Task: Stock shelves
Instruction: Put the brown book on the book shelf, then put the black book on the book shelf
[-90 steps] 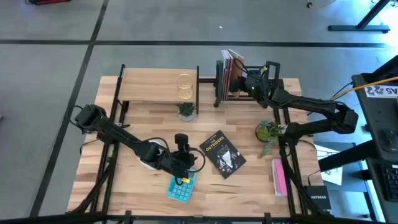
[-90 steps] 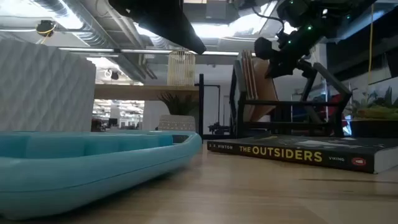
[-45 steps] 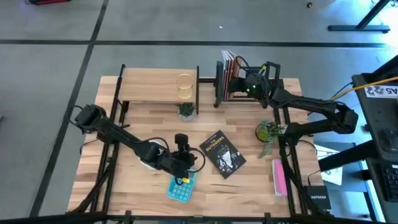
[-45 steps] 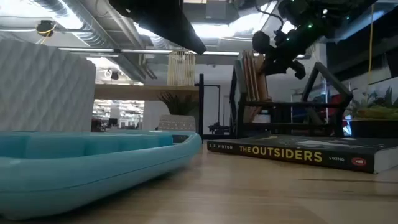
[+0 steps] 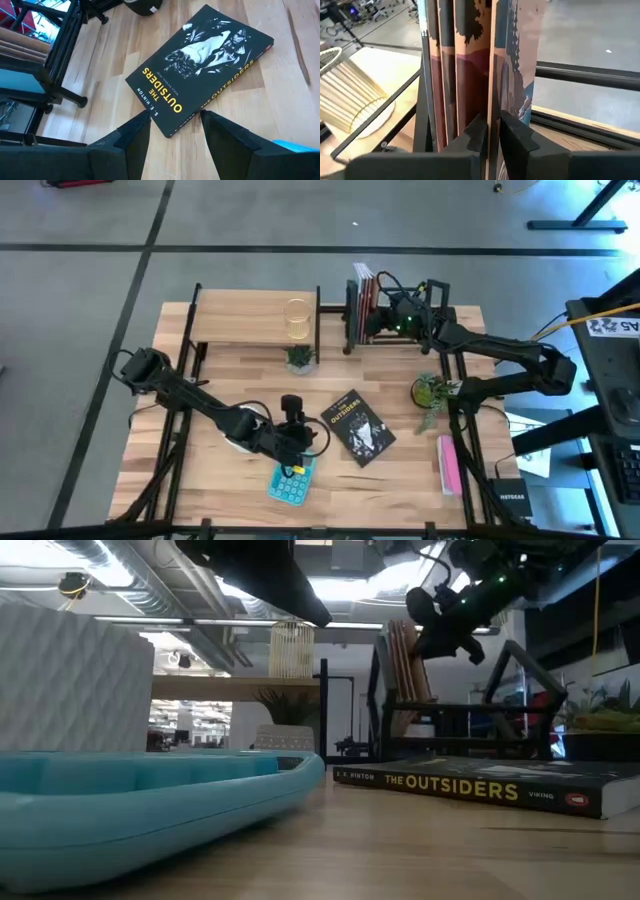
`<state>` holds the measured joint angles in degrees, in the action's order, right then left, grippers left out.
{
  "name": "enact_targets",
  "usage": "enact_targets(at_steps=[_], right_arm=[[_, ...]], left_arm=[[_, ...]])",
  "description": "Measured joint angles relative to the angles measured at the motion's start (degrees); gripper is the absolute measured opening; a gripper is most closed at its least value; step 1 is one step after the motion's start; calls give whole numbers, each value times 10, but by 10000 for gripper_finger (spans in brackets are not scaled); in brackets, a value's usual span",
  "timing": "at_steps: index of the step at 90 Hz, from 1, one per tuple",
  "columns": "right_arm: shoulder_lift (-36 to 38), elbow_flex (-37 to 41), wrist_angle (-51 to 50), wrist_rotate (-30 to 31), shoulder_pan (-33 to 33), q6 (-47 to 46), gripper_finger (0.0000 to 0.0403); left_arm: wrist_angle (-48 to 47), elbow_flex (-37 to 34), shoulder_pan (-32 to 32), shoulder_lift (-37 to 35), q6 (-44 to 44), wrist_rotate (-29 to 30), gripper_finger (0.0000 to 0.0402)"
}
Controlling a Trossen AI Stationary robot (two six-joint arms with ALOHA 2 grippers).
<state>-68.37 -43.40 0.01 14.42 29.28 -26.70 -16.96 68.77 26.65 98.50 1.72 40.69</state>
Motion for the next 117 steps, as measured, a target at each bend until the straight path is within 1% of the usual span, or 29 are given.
enact_targets(at_steps=[13,23,31,41,48,54,60,71,84,90,96,102,107,117], right_arm=[[5,0,-4,-14,0,4,27],[11,0,-5,-23,-1,17,47],[17,0,-5,-33,-1,21,87],[26,0,-4,-40,-1,37,153],[33,0,-1,-64,-1,47,195],[40,0,-1,-80,-1,47,224],[51,-1,-8,-87,-1,47,242],[80,-1,-42,-87,-1,47,253],[131,-1,-112,-90,-1,65,247],[155,-1,-148,-109,-4,85,242],[173,-1,-181,-117,-29,104,237],[182,-1,-208,-116,-80,120,231],[181,-1,-226,-104,-137,125,225],[160,-1,-240,-43,-273,119,211]], left_arm=[[0,0,0,0,0,0,168],[0,0,0,0,0,0,168],[0,0,0,0,0,0,168],[0,0,0,0,0,0,168],[0,0,0,0,0,0,168],[0,0,0,0,0,0,168],[0,0,0,0,0,0,168],[0,0,0,0,0,0,168],[0,0,0,0,0,0,168],[-1,0,0,0,0,0,168],[-1,0,-2,0,0,0,168],[0,0,-4,0,-1,0,168],[0,0,-7,0,-2,0,168],[0,0,-16,0,7,-1,168]])
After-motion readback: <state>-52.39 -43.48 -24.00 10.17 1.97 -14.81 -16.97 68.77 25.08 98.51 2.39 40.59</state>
